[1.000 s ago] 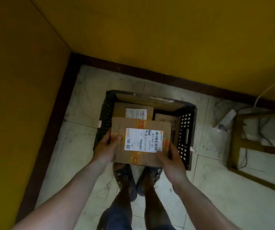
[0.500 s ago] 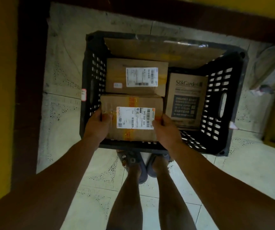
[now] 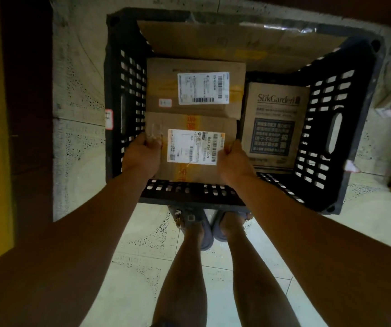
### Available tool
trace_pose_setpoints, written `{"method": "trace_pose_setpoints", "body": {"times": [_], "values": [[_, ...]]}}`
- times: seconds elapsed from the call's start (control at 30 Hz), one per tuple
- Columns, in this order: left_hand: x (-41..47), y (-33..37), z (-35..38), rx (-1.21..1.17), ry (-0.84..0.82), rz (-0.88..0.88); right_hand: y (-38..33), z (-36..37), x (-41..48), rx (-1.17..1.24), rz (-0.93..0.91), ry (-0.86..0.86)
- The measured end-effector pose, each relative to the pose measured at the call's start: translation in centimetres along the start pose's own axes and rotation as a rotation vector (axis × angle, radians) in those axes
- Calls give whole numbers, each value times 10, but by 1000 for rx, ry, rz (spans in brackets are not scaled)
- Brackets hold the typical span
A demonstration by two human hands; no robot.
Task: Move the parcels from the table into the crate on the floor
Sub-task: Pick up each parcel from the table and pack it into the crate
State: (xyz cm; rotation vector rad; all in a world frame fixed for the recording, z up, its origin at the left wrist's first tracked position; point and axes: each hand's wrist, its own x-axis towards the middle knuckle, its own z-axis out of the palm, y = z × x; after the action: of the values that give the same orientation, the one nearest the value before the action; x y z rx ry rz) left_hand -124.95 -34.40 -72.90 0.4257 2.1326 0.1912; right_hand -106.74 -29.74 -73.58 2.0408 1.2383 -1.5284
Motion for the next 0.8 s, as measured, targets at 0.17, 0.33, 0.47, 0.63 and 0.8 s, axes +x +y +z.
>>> {"method": "trace_pose_setpoints", "body": {"times": [0.17,0.33,0.47,0.63,0.8], "values": [[-15,9,-8,-38,-73,-76,6,-7,-19,39,-23,-63],[-71,30,-33,-160,-59,-46,5,-60,-67,261,-26,-33],[-129,68,-58,-274,-131,-4,-13,-123,-127,226,-43,-26],[-211,132,-89,-336,-296,100,-38,-201,-224,322,-164,80],[-323,186,-140,-385,-334,346,-42,-256,-343,477,-269,203]]}}
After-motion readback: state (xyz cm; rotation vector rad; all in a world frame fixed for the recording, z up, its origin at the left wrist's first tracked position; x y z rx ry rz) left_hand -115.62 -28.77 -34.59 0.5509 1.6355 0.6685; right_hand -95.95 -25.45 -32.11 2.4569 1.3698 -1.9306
